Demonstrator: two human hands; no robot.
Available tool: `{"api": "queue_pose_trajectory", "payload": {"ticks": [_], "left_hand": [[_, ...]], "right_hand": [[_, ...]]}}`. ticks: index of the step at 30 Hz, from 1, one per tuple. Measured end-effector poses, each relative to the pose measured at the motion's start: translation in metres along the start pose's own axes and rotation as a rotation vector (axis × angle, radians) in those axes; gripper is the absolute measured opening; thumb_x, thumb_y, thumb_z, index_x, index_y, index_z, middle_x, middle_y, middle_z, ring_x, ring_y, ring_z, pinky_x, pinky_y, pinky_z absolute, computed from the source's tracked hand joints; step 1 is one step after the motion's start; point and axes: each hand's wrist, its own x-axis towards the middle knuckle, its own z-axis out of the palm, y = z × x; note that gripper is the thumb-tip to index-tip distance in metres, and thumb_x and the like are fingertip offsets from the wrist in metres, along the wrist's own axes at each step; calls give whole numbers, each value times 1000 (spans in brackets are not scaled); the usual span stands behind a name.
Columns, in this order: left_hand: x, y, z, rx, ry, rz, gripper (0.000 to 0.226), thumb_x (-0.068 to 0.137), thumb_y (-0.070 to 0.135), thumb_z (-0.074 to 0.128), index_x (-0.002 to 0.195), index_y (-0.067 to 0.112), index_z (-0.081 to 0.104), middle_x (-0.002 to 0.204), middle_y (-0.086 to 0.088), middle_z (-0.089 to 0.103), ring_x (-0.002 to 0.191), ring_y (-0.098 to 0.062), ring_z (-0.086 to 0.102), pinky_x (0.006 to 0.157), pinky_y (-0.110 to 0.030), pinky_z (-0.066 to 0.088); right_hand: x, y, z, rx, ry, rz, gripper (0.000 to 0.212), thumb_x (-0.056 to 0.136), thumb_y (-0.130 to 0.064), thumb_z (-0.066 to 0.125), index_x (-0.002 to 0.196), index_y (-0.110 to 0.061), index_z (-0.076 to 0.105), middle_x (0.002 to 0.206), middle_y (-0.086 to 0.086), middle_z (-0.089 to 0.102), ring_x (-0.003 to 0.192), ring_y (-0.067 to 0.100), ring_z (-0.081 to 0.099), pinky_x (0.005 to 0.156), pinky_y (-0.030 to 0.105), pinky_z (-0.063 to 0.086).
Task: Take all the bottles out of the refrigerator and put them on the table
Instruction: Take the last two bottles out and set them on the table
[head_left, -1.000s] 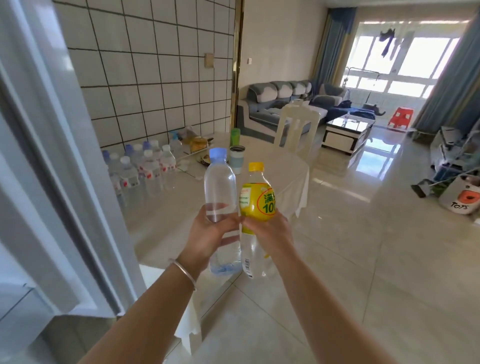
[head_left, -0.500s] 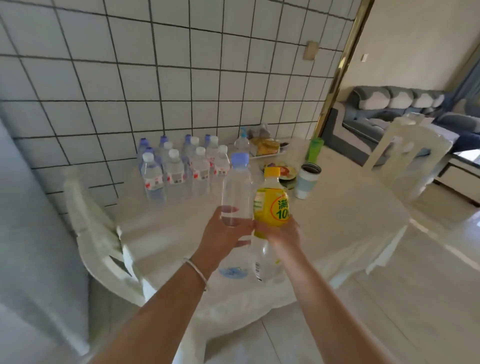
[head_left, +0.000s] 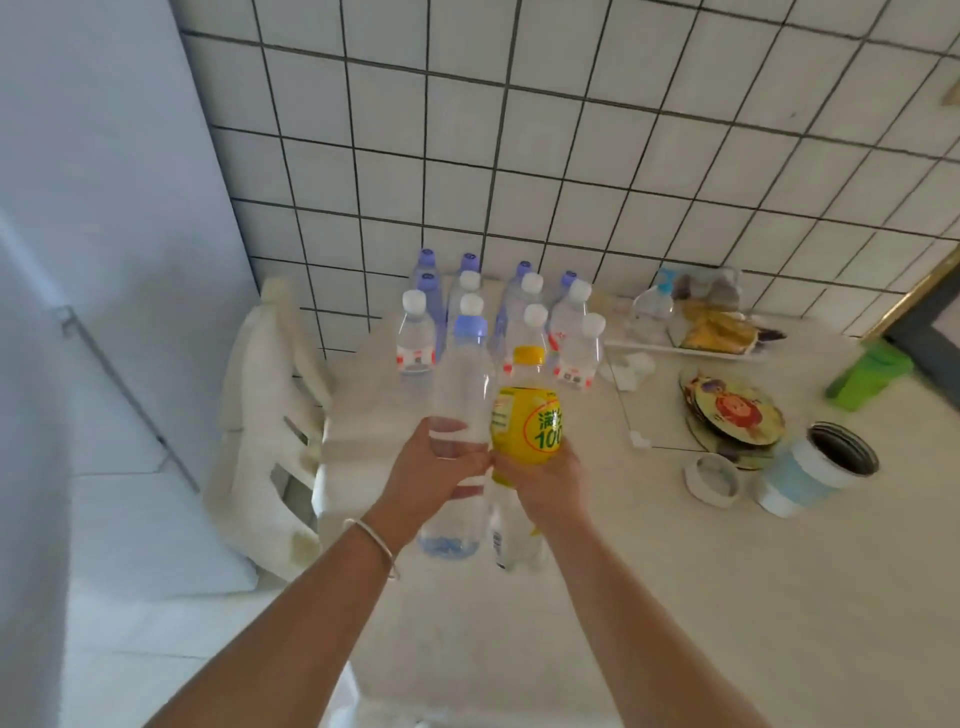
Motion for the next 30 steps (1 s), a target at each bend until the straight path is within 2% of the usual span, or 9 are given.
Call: {"api": "queue_pose_trajectory", "payload": {"ticks": [5,7,11,13,15,17,19,23,30], "left_hand": [[62,-8,-13,29,86,15,51,73,-5,76,116,-4,49,82,-4,68,65,-8,67,60,-26,58],[81,-12,-17,75,156,43,59,62,-3,84,111,-6,51,83,-7,71,69,-9,68,69,-33,56],[112,-22,-27,97,223,48,64,59,-8,84,112,-1,49,96,-14,70,85,-21,68,83,-41,55],[123,-28,-32,125,254,39,76,51,7,90,115,8,50,101,-9,70,89,-21,68,86,-43,54],[131,-35,-36,208,279,25,77,43,26,89,110,21,50,97,2,69,91,-15,68,83,-34,55],[137,-39,-39,257,309,34,69,53,17,89,102,37,45,91,16,63,84,-3,62,73,-16,48],[143,-45,-40,298,324,67,69,60,8,88,97,41,40,89,21,58,80,-2,58,67,-7,41],[154,-55,-41,377,348,103,70,60,8,88,112,22,44,91,11,59,81,-11,57,61,1,39],[163,-71,-44,433,426,127,74,59,6,88,120,5,47,94,5,57,85,-17,54,63,-4,37]], "right_hand": [[59,-2,33,-67,-61,9,41,64,-33,77,101,-20,64,88,-4,69,83,17,64,52,18,37],[78,1,43,-67,-77,14,45,63,-31,78,103,-21,61,90,-5,68,83,16,63,55,20,38],[104,12,63,-54,-93,-5,51,62,-25,83,103,-26,53,93,-4,62,87,17,58,65,24,43],[112,20,73,-65,-63,-30,56,59,-24,85,105,-25,53,97,-2,57,98,22,56,77,29,44],[117,27,80,-89,-33,-71,62,58,-21,86,111,-17,55,97,-5,52,100,23,51,80,29,40],[121,31,86,-81,-9,-90,67,57,-20,87,115,-15,54,99,-6,53,99,21,51,80,28,38],[125,37,91,-49,14,-78,67,56,-22,88,113,-20,54,102,-4,60,99,21,56,80,27,40],[133,44,99,-19,40,-48,62,56,-20,88,108,-21,55,102,-1,65,94,19,61,78,25,42],[135,57,107,1,60,-24,66,50,-30,83,110,-22,56,103,0,66,94,21,62,80,28,46]]}}
